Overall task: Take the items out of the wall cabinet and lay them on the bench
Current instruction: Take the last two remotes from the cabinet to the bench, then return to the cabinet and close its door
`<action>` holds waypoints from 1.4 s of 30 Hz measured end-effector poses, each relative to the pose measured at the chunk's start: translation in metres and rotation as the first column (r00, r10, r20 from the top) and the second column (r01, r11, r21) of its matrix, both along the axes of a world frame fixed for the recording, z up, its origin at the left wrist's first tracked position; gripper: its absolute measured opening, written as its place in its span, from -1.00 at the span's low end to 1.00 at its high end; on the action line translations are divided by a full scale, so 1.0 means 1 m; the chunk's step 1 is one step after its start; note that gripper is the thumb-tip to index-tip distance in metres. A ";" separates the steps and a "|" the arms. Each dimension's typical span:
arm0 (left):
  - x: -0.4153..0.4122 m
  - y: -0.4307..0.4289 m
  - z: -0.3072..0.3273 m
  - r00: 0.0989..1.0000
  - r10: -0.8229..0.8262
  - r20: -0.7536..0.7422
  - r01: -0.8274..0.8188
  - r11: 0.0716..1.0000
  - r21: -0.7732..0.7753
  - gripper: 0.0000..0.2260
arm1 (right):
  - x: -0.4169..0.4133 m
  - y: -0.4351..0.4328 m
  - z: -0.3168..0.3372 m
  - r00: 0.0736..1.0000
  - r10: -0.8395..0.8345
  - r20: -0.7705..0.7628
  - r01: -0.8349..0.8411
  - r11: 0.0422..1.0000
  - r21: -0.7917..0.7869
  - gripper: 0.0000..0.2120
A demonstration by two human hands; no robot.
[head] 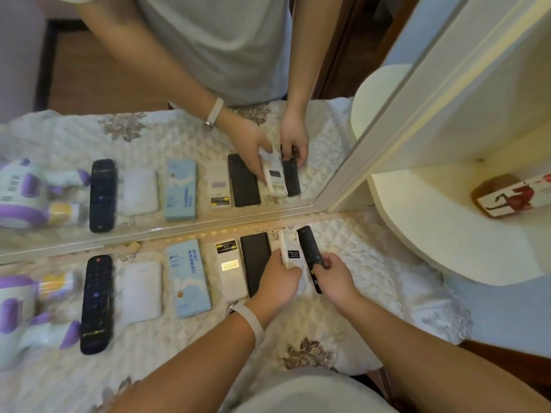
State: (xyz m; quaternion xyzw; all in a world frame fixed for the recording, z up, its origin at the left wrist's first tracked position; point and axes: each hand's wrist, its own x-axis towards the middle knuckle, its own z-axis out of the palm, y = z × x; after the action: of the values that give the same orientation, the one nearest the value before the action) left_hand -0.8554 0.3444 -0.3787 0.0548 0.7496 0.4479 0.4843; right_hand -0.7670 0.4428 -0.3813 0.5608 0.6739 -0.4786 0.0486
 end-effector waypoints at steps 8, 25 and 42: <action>0.006 -0.022 0.018 0.982 -0.073 -0.173 0.065 0.996 -0.053 -0.51 | 0.011 0.009 0.007 0.973 0.230 0.027 -0.232 0.969 0.085 -0.79; 0.085 -0.107 0.102 0.520 -0.346 -0.781 -0.082 0.890 -0.449 -0.56 | 0.041 0.007 0.071 0.450 0.875 0.178 -0.798 0.305 0.520 -0.55; 0.246 -0.295 0.155 0.357 -0.243 -0.902 -0.625 0.656 -0.424 -0.60 | 0.068 -0.184 0.140 -0.288 0.923 0.256 -0.532 -0.377 0.759 -0.53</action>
State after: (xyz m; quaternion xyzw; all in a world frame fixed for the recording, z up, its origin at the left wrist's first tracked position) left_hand -0.6094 0.0497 -0.2234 -0.0028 0.9929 0.0631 -0.1005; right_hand -0.6993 0.2583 -0.2411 -0.3527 0.9286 -0.1157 -0.0009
